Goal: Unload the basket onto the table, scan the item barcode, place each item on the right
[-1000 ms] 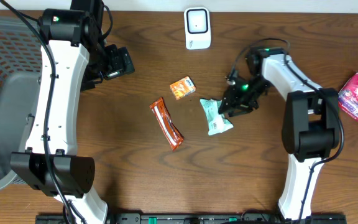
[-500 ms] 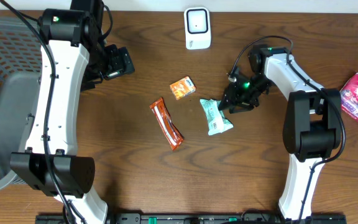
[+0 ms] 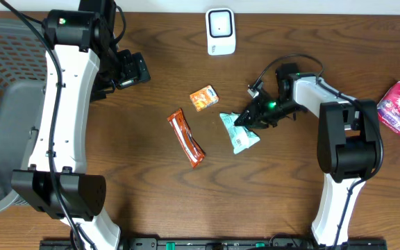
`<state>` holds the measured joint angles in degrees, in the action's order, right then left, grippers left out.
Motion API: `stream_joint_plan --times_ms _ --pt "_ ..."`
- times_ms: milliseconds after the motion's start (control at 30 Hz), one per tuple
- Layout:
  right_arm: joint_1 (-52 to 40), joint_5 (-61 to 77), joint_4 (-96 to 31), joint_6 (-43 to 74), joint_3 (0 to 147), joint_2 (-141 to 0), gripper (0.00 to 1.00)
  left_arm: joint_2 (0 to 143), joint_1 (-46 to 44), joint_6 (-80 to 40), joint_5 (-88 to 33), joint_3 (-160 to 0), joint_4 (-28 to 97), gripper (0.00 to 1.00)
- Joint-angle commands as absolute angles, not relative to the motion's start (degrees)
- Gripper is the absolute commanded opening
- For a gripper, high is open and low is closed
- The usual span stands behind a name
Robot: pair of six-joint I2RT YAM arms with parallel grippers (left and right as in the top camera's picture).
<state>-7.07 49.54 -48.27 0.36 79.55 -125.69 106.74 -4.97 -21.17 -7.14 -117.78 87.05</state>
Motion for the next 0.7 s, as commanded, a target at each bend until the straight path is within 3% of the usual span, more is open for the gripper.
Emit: stream_joint_plan --times_ms 0,267,500,667 --pt "-7.92 47.99 -48.18 0.38 77.82 -125.80 0.01 107.22 -4.78 -21.26 -6.81 -117.89 87.35 0.98" --pt "-7.99 43.27 -53.04 1.85 84.42 -122.96 0.01 107.22 -4.78 -21.26 -6.81 -117.89 87.35 0.98" --pt "-12.32 6.42 -58.92 16.25 90.59 -113.27 0.01 107.22 -4.78 -21.26 -6.81 -117.89 87.35 0.98" --pt "-19.55 -28.64 -63.24 29.95 90.59 -108.16 0.01 107.22 -4.78 -21.26 -6.81 -117.89 87.35 0.98"
